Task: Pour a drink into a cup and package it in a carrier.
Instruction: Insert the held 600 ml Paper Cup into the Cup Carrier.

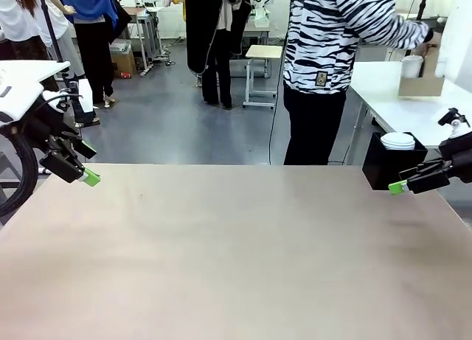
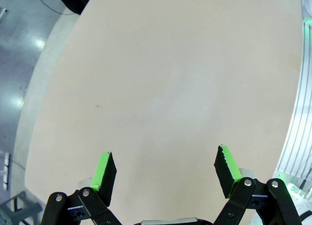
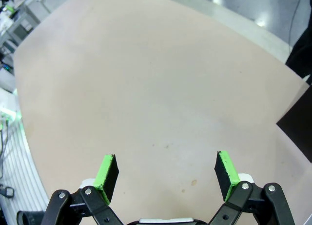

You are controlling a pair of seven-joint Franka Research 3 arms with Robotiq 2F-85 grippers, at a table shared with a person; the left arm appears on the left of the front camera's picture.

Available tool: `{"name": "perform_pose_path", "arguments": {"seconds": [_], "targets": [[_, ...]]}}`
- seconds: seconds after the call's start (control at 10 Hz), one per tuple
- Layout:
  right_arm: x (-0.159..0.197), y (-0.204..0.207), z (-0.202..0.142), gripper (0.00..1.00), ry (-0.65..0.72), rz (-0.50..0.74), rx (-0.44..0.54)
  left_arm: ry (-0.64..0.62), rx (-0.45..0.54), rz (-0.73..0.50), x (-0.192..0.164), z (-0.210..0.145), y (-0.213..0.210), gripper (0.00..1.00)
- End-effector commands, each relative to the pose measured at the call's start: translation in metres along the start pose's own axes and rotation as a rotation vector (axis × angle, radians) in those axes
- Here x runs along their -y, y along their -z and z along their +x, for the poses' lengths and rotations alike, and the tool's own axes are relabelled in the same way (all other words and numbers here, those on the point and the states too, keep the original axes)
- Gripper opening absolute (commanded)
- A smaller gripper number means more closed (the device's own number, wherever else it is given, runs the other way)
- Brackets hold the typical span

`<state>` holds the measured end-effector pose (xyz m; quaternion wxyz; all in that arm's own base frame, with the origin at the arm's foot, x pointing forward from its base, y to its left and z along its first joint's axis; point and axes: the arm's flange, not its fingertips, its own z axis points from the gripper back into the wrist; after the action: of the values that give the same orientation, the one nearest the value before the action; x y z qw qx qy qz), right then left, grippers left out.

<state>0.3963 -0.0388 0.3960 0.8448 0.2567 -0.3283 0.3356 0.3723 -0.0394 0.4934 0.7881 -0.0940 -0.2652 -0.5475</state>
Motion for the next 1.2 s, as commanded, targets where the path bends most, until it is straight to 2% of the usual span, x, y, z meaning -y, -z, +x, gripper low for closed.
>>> {"name": "perform_pose_path", "arguments": {"seconds": [0.0,1.1], "targets": [[0.0044,-0.0009,-0.0017,1.0,-0.024,0.01,0.0,-0.016,0.009,-0.007,0.0003,0.0009,-0.0011,1.0],[0.0044,-0.0009,-0.0017,1.0,-0.024,0.01,0.0,-0.016,0.009,-0.007,0.0003,0.0009,-0.0011,1.0]]}}
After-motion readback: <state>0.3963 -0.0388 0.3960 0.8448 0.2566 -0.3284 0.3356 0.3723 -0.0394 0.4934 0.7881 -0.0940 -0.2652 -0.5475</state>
